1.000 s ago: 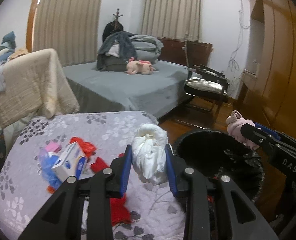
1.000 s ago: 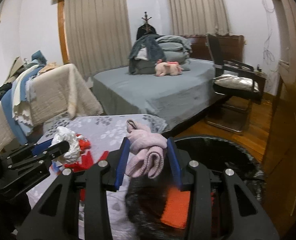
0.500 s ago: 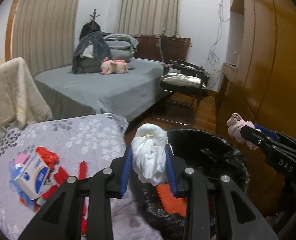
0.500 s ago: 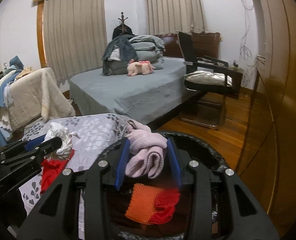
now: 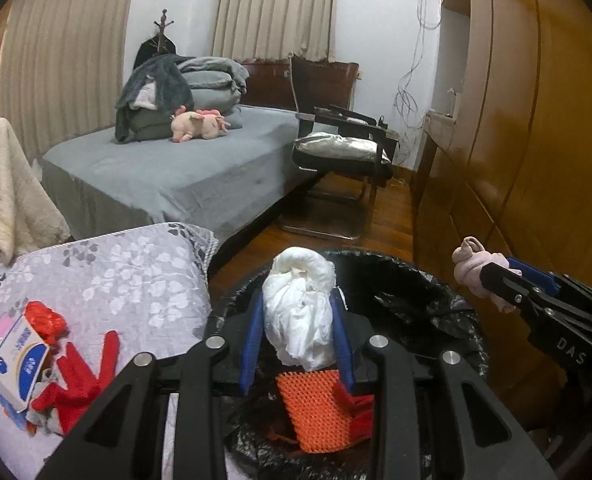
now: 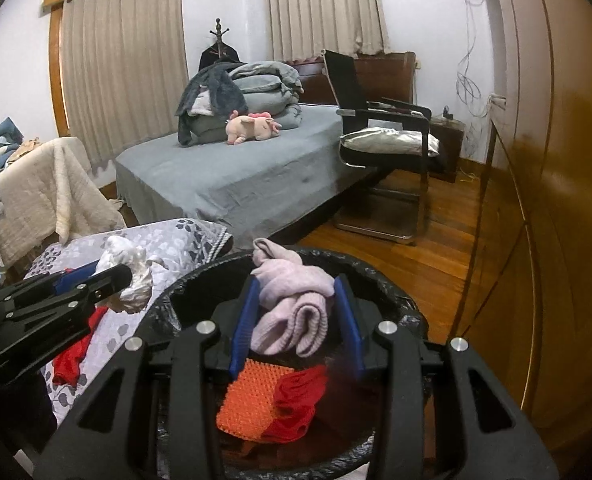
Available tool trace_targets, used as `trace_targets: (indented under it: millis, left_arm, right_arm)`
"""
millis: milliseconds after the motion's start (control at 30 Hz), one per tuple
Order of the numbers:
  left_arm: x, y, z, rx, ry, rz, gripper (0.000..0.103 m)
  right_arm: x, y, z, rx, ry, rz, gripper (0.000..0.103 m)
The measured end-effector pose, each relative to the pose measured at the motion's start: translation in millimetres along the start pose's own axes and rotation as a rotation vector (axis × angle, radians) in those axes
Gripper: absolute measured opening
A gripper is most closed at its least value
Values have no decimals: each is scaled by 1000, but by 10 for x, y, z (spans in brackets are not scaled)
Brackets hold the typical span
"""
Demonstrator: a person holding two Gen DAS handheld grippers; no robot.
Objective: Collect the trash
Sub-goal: 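Move both tools over the bin and open them to drop the tissue and cloth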
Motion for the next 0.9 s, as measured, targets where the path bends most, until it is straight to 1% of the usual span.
trace_targets:
  millis: [100, 200, 233, 267, 300, 333, 367, 400, 433, 467, 500, 567, 667, 800, 900]
  left_arm:
    - [-77, 14, 18, 2, 11, -16, 32]
    - [-132, 47, 23, 8, 28, -27, 38]
    - [-144, 58, 14, 15, 38, -32, 42]
    - [-148, 65, 8, 20, 43, -35, 51]
    - [-145, 70, -5, 23, 43, -33, 54]
    - [-135, 75, -20, 25, 43, -32, 58]
    - [-117, 81, -44, 27, 40, -32, 59]
    - [-104, 81, -60, 29, 36, -31, 61]
    - [-81, 78, -82, 31, 33, -28, 66]
    - [-43, 73, -113, 33, 24, -22, 72]
    - [-11, 77, -139, 33, 15, -17, 76]
    - [89, 60, -206, 33, -10, 1, 87]
    - [274, 43, -333, 32, -42, 32, 96]
    - [535, 41, -540, 24, -98, 60, 97]
    - [720, 59, -728, 40, -138, 76, 97]
  right_arm:
    - [-38, 24, 13, -4, 7, -8, 38]
    - [-74, 38, 34, -11, 21, -10, 43]
    - [-79, 40, 50, -16, 24, -9, 47]
    - [-86, 41, 63, -18, 27, -11, 54]
    - [-89, 43, 73, -21, 32, -10, 58]
    - [-88, 37, 90, -25, 36, -8, 59]
    - [-84, 33, 100, -28, 39, -6, 63]
    - [-81, 34, 113, -30, 42, -4, 73]
    - [-67, 27, 125, -35, 48, 2, 78]
    - [-44, 16, 134, -41, 55, 13, 88]
    - [-18, 5, 140, -45, 63, 25, 95]
    - [17, -14, 125, -44, 63, 34, 97]
    - [54, -37, 50, -42, 54, 33, 98]
    - [91, -70, -99, -35, 29, 39, 98]
    - [103, -99, -236, -28, 7, 42, 98]
Point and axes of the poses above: each gripper's, at about its wrist camera, not at the fingertips, and x roughly against the way its jaws point, z to its right, y to its underside, the point moved 6 cm from there along -x, roughly the way its jaws point, and after that the axes turned 6 degrees about y, right-handed, at the moved point
